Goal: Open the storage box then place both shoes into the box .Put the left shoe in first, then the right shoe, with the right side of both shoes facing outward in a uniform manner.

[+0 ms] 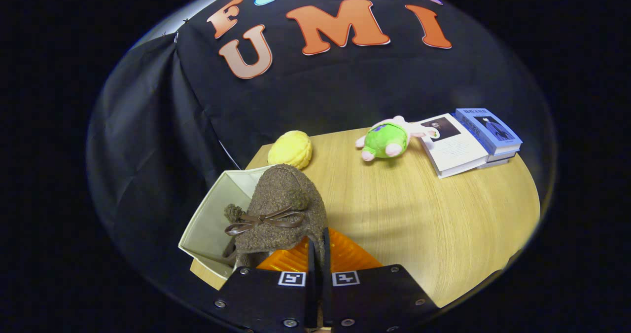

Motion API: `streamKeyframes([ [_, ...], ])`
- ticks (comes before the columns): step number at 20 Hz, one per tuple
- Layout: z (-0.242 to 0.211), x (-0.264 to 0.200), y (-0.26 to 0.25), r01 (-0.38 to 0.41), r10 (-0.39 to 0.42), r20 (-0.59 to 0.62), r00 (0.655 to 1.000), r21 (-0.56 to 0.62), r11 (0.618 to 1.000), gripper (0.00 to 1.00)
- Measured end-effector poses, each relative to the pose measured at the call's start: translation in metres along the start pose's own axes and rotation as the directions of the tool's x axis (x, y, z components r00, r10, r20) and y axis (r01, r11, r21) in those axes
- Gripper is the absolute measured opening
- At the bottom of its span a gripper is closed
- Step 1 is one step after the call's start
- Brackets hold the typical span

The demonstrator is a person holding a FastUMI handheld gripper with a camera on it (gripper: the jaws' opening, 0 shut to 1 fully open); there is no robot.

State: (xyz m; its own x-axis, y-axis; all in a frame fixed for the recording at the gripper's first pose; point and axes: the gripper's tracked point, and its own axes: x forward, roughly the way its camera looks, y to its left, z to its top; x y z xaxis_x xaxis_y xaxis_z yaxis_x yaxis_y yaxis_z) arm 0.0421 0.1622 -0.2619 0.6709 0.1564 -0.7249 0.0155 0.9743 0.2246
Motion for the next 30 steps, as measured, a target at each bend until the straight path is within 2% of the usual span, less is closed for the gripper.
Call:
streamKeyframes([
  [8,0.012,0.037,0.08,-0.067,0.068,-0.053,0.996,0.036,0.997,0.05],
  [11,0.003,0.053,0.087,-0.04,0.047,-0.087,0.995,0.078,0.996,0.05],
  [16,0.009,0.066,0.104,-0.043,0.063,-0.096,0.993,0.198,0.979,0.05],
  [21,-0.01,0.076,0.107,0.0,0.031,-0.159,0.987,0.189,0.982,0.07],
  [22,-0.013,0.076,0.108,0.001,0.032,-0.168,0.985,0.187,0.982,0.09],
  [24,-0.014,0.072,0.111,-0.003,0.034,-0.172,0.985,0.178,0.984,0.25],
  [25,-0.01,0.068,0.117,-0.027,0.055,-0.15,0.987,0.185,0.982,0.37],
  [26,-0.002,0.063,0.12,-0.045,0.07,-0.126,0.99,0.188,0.981,0.44],
  [27,0.006,0.057,0.122,-0.055,0.075,-0.099,0.992,0.197,0.979,0.58],
  [30,0.027,0.036,0.114,-0.075,0.083,-0.029,0.996,0.207,0.975,0.68],
])
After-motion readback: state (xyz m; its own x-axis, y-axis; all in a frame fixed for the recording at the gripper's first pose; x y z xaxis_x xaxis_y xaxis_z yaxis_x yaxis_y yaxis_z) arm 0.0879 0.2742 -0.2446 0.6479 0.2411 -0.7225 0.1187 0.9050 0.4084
